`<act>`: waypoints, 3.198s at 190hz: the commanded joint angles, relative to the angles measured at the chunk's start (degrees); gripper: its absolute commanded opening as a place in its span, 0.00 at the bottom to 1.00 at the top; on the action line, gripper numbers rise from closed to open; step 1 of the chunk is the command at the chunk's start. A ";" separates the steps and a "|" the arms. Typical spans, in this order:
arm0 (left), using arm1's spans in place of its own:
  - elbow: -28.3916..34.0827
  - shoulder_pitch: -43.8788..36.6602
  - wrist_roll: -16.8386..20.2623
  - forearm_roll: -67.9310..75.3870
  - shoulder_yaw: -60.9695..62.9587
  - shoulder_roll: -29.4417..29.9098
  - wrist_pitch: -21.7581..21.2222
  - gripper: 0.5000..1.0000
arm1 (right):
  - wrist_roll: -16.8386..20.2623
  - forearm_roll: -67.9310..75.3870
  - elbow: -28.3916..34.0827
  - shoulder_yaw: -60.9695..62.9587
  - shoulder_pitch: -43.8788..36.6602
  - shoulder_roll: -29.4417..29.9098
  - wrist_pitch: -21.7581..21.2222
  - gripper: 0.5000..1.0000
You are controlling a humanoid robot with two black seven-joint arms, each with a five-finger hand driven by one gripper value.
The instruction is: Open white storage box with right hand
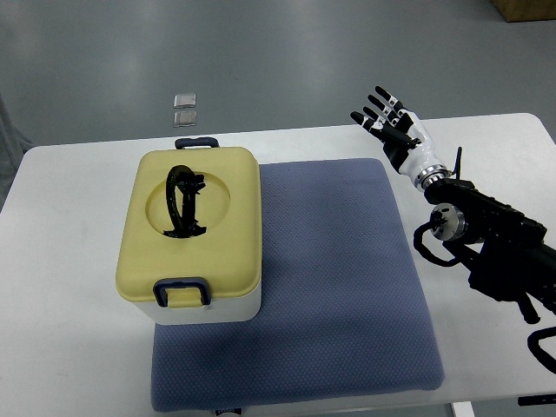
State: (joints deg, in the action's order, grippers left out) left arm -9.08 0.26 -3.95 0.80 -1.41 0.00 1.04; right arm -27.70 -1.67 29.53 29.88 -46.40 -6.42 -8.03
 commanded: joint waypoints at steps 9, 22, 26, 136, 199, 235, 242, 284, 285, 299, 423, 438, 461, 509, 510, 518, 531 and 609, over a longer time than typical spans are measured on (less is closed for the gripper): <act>-0.06 0.00 0.00 0.34 0.36 0.00 0.10 1.00 | -0.08 0.00 0.00 0.00 0.00 0.00 0.03 0.86; -0.15 0.00 0.00 0.34 0.44 0.00 0.10 1.00 | -0.08 0.00 0.00 0.00 0.00 0.00 0.03 0.86; -0.15 0.00 0.00 0.34 0.44 0.00 0.01 1.00 | -0.08 0.00 0.00 0.00 0.00 0.00 0.03 0.86; 0.73 0.18 0.00 0.16 0.09 0.00 -0.51 1.00 | -0.08 0.00 0.00 0.09 -0.18 -0.09 0.12 0.86; 0.73 0.18 0.00 0.08 0.00 0.00 -0.51 1.00 | -0.08 -0.97 0.00 -0.44 -1.06 -1.14 0.21 0.86; 0.73 0.18 0.00 0.16 0.09 0.00 -0.51 1.00 | 0.36 -3.51 1.49 -0.53 -3.43 -2.46 0.30 0.86; 0.73 0.18 0.00 0.16 0.00 0.00 -0.51 1.00 | 0.36 -4.83 1.84 -0.53 -3.78 -2.81 0.56 0.86; 0.73 0.18 0.00 0.16 0.00 0.00 -0.51 1.00 | 0.54 -6.77 1.76 -1.41 -9.32 -2.64 3.11 0.86; 0.73 0.18 0.00 0.16 0.00 0.00 -0.51 1.00 | 0.54 -6.77 1.76 -1.41 -9.32 -2.64 3.11 0.86; 0.73 0.18 0.00 0.08 0.00 0.00 -0.51 1.00 | 0.54 -7.82 1.67 -2.55 -11.51 -2.64 3.11 0.86; 0.73 0.18 0.00 0.16 0.01 0.00 -0.51 1.00 | 0.54 -44.64 10.19 -21.80 -34.19 -5.63 -5.41 0.86; 0.73 0.18 0.00 0.16 0.01 0.00 -0.51 1.00 | 0.45 -52.90 12.65 -21.89 -37.88 -5.54 -7.79 0.86; 0.73 0.18 0.00 0.08 0.00 0.00 -0.51 1.00 | -0.08 -64.95 17.31 -22.15 -42.89 -4.66 -10.51 0.86; 0.73 0.18 0.00 0.08 0.00 0.00 -0.51 1.00 | -2.98 -80.07 23.38 -22.24 -50.10 1.23 -11.13 0.85; 0.73 0.18 0.00 0.08 0.00 0.00 -0.51 1.00 | -3.33 -80.68 23.46 -22.24 -50.27 1.58 -11.13 0.85; 0.73 0.18 0.00 0.08 0.09 0.00 -0.51 1.00 | -4.12 -82.44 23.73 -22.50 -50.71 2.46 -11.22 0.85; 0.73 0.18 0.00 0.16 0.00 0.00 -0.51 1.00 | -5.62 -85.87 24.26 -24.08 -51.15 3.43 -11.39 0.84; 0.73 0.18 0.00 0.16 0.09 0.00 -0.51 1.00 | -7.30 -96.85 24.43 -34.81 -54.14 6.06 -11.04 0.83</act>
State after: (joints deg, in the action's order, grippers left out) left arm -8.35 0.44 -3.95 0.92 -1.38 0.00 0.54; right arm -35.00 -96.11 53.98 -3.13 -100.08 -0.45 -19.50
